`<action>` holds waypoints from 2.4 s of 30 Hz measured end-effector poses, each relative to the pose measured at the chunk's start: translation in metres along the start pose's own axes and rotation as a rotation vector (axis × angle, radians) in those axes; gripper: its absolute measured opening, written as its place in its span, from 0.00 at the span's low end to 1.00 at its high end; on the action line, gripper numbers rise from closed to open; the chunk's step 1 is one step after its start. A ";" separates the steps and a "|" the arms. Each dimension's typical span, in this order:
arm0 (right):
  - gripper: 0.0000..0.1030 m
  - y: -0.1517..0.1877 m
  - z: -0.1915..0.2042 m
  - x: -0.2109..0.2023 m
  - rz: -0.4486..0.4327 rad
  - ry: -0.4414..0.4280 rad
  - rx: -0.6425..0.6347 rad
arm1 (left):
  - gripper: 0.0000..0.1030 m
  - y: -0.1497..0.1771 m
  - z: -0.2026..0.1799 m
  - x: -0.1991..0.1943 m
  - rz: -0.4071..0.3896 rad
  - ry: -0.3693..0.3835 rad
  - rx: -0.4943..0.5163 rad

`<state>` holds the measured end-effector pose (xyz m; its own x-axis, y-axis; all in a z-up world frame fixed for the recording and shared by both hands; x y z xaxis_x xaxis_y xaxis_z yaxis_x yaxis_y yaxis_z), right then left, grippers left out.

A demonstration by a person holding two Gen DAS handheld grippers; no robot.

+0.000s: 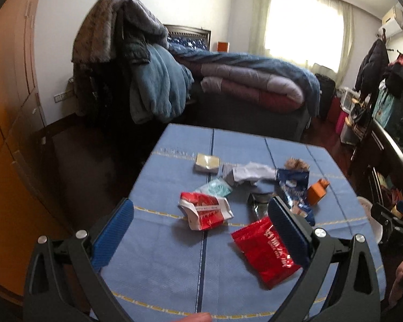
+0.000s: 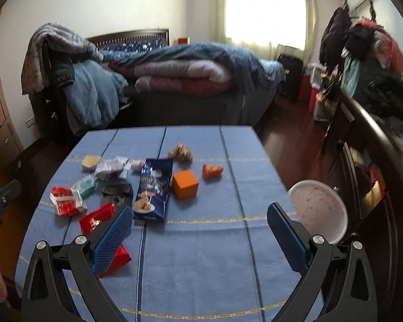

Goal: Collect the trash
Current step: 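Grasp the red-and-white tissue packet with the left tool while the right tool grasps the orange cube, then carry the packet and cube in both tools over the white wastebasket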

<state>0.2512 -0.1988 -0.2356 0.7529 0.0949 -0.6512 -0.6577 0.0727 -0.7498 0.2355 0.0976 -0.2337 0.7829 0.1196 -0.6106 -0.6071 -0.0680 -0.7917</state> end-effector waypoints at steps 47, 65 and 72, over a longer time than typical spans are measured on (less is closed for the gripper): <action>0.40 -0.009 0.005 0.140 0.213 -0.061 0.056 | 0.65 0.002 -0.007 0.085 0.085 0.024 -0.094; 0.40 -0.008 -0.102 0.048 0.084 0.016 0.160 | 0.65 -0.039 -0.182 0.030 -0.033 0.302 0.127; 0.40 -0.007 -0.171 0.033 0.044 0.089 0.259 | 0.65 -0.044 -0.272 0.025 -0.058 0.419 0.237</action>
<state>0.2849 -0.3656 -0.2715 0.7153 0.0172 -0.6986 -0.6652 0.3234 -0.6730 0.3184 -0.1661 -0.2194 0.7746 -0.2958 -0.5590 -0.5367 0.1599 -0.8285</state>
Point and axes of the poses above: each gripper's, at about its wrist camera, not at the fingertips, and x roughly the way its jaws point, z to its left, y to its underside, the point moved 8 cm from there along x, roughly the way its jaws point, and after that the axes turned 7 degrees about x, right-handed, at the moved point
